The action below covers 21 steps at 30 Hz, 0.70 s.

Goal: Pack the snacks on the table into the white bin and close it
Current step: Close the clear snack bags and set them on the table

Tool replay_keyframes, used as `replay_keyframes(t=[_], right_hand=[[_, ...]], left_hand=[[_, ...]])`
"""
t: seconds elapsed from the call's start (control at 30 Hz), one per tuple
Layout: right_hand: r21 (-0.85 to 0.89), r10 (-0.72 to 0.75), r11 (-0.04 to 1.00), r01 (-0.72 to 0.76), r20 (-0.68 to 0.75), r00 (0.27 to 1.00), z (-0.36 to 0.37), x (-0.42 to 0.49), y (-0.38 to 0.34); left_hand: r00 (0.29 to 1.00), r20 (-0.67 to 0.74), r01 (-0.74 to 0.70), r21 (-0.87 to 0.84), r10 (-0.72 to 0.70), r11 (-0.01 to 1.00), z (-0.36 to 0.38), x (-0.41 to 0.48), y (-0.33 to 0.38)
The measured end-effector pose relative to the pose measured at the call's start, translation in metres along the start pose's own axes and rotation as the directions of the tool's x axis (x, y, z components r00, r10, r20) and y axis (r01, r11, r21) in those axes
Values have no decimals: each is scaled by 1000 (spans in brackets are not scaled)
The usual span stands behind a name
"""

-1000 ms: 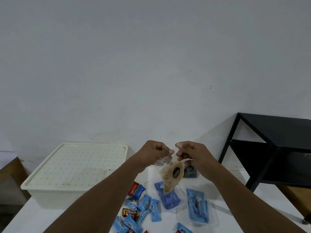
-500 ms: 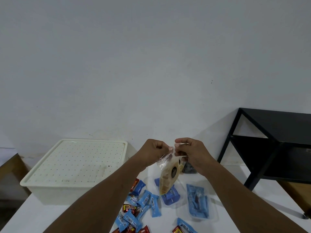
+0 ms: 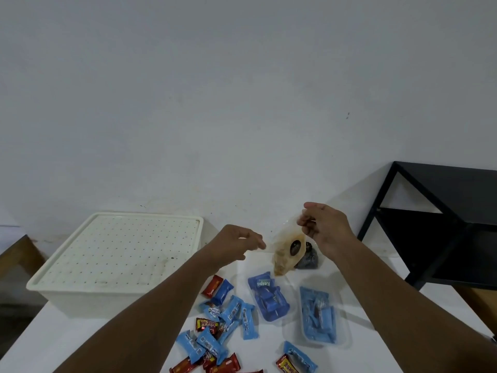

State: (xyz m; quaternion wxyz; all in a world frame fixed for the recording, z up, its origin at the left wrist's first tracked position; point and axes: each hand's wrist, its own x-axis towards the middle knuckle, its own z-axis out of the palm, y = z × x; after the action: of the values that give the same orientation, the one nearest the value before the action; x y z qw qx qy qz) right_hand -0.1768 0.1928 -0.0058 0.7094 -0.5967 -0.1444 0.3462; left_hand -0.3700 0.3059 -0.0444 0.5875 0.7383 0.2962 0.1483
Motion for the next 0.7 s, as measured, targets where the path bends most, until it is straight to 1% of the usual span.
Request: replay_keyframes(t=[0.07,0.13,0.17,0.27,0.3,0.37,0.4,0.43,0.5,0.53,0.6,0.7], right_hand=[[6,24,1000,-23,-10,1000,6,5,6],[-1,49,999,-49,-6,999,13,8,13],[-6,59,998,-59,4,998,16,10,17],[-49,62,997,-60,35,997,18,20,29],[-102,41,994,-38,24,999,14,25,34],[-275,-27,961,28,10,1000,4,36,41],[-346,-43,936,56,46,998,0,42,46],[-390,-27,918,68,111,993,-4,48,50],[-453,66,891,41,218,974,-9,62,63],[-492,104,870,26,236,966,-10,71,69],[-558,148,830,3,225,963,-9,91,79],[-624,160,781,-20,169,973,-6,121,92]], left_hand=[[996,87,-39,125,29,991,8,4,-8],[991,113,-92,234,67,968,19,14,-19],[993,81,-97,229,81,968,25,21,-26],[992,-96,-65,117,76,991,29,40,-45],[987,-147,-51,80,62,995,27,45,-50],[979,-202,-22,10,24,1000,20,55,-59],[976,-216,-14,-6,12,1000,17,59,-63],[975,-223,-5,-4,4,1000,14,65,-66],[975,-220,19,10,-16,1000,10,80,-72],[977,-210,28,13,-25,1000,10,89,-74],[980,-196,46,17,-42,999,10,108,-80],[978,-195,81,18,-76,997,11,138,-94]])
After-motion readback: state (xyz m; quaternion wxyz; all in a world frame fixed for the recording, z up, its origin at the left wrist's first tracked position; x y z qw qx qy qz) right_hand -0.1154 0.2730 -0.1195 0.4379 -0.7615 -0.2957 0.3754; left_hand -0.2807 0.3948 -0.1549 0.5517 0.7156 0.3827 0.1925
